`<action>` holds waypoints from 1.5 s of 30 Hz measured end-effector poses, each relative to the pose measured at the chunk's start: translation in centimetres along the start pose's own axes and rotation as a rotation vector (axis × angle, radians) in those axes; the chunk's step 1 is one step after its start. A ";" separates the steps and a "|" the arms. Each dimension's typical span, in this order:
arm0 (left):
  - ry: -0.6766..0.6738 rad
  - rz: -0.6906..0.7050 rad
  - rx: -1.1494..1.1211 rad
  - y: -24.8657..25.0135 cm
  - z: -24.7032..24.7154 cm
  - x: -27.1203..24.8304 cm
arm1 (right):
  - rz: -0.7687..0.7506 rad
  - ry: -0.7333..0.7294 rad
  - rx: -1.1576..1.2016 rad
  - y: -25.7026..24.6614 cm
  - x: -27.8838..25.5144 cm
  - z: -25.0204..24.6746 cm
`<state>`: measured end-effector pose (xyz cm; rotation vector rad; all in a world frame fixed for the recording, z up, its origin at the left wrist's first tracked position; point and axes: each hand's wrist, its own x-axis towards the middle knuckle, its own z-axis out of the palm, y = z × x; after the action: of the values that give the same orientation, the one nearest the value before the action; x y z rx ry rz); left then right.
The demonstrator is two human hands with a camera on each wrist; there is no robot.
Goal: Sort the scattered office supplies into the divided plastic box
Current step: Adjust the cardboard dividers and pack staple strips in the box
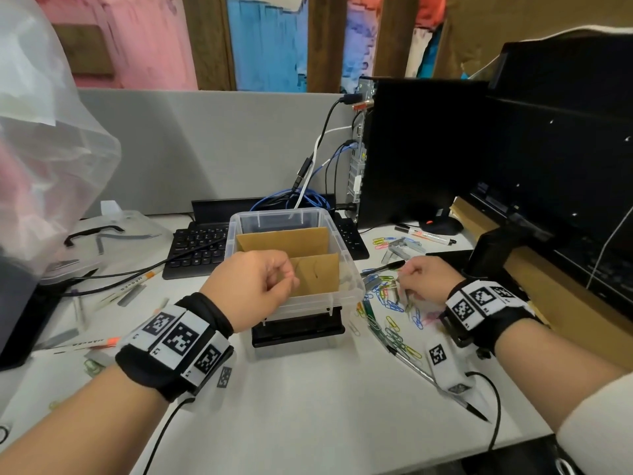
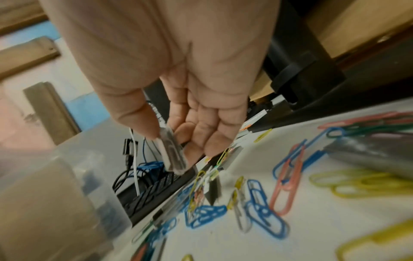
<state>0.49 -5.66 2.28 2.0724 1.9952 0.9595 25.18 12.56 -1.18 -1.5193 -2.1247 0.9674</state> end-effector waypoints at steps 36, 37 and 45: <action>0.020 0.023 0.007 0.2 -0.1 0.0 | 0.067 -0.195 -0.964 -2.6 2.0 -0.7; 0.022 0.026 0.014 0.2 -0.1 0.0 | 0.041 -0.196 -0.984 -2.6 1.9 -0.9; 0.008 0.027 0.003 0.0 -0.1 0.1 | -0.077 -0.201 -1.086 -2.8 1.0 -1.7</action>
<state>0.41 -5.60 2.33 2.1060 1.9788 0.9710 23.98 13.46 1.86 -1.7443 -3.0453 -0.1841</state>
